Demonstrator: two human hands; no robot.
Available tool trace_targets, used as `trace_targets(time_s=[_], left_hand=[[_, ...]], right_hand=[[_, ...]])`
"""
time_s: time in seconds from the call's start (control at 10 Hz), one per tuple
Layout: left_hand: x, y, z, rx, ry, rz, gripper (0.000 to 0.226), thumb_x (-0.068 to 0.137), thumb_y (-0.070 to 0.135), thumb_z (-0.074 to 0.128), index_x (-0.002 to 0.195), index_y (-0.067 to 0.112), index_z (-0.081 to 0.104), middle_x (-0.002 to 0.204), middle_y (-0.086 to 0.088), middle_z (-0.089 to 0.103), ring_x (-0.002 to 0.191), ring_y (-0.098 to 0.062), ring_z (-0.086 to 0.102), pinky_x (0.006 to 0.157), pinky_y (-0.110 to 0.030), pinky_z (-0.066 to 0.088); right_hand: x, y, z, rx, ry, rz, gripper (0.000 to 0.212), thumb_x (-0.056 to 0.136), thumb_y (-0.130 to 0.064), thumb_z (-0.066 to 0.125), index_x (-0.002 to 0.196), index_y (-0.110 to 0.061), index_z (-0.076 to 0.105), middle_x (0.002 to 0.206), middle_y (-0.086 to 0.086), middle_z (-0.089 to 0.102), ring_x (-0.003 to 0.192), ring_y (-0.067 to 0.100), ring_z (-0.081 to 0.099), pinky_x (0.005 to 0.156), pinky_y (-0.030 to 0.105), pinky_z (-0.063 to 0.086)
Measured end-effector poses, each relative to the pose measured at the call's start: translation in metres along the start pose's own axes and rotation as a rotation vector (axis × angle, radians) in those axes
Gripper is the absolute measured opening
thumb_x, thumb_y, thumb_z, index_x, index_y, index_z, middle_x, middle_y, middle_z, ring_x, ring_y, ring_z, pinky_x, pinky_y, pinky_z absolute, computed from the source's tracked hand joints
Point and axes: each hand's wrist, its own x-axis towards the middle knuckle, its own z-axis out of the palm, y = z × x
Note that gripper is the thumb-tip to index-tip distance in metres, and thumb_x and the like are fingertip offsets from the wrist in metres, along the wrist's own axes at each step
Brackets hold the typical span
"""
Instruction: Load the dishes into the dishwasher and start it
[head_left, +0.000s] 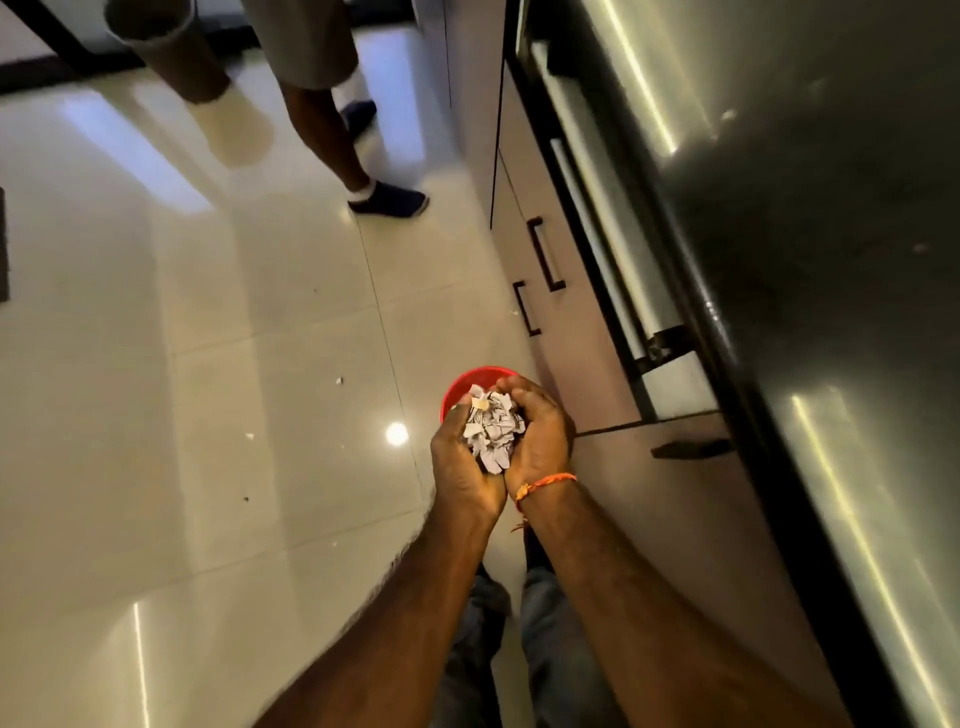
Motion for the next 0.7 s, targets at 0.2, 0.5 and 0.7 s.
trace_targets(time_s=[0.2, 0.5, 0.7], left_hand=[[0.162, -0.037, -0.085, -0.02, 0.094, -0.138, 0.056, 0.098, 0.025, 0.053, 0.146, -0.004, 0.047, 0.149, -0.024, 0.049, 0.142, -0.038, 0.043, 0.121, -0.046, 0.032], [0.294, -0.065, -0.163, 0.326, 0.331, -0.134, 0.044, 0.092, 0.033, 0.055, 0.13, 0.013, 0.064, 0.121, -0.008, 0.073, 0.118, -0.029, 0.065, 0.101, -0.044, 0.052], [0.259, -0.036, -0.132, 0.403, 0.342, -0.107, 0.016, 0.1, 0.018, 0.049, 0.108, 0.011, 0.061, 0.097, -0.001, 0.067, 0.09, -0.015, 0.064, 0.074, -0.031, 0.055]], right_hand=[[0.17, 0.083, -0.029, -0.123, 0.128, 0.073, 0.019, 0.083, -0.009, 0.063, 0.096, 0.0, 0.074, 0.096, 0.022, 0.073, 0.08, 0.034, 0.071, 0.07, 0.038, 0.059], [0.308, 0.135, -0.066, -0.465, 0.287, 0.16, 0.031, 0.097, -0.033, 0.051, 0.085, -0.013, 0.072, 0.085, 0.009, 0.075, 0.078, 0.029, 0.07, 0.066, 0.035, 0.054], [0.274, 0.107, -0.053, -0.509, 0.3, 0.148, 0.026, 0.101, -0.027, 0.053, 0.077, -0.02, 0.06, 0.083, 0.003, 0.064, 0.066, 0.014, 0.056, 0.056, 0.027, 0.04]])
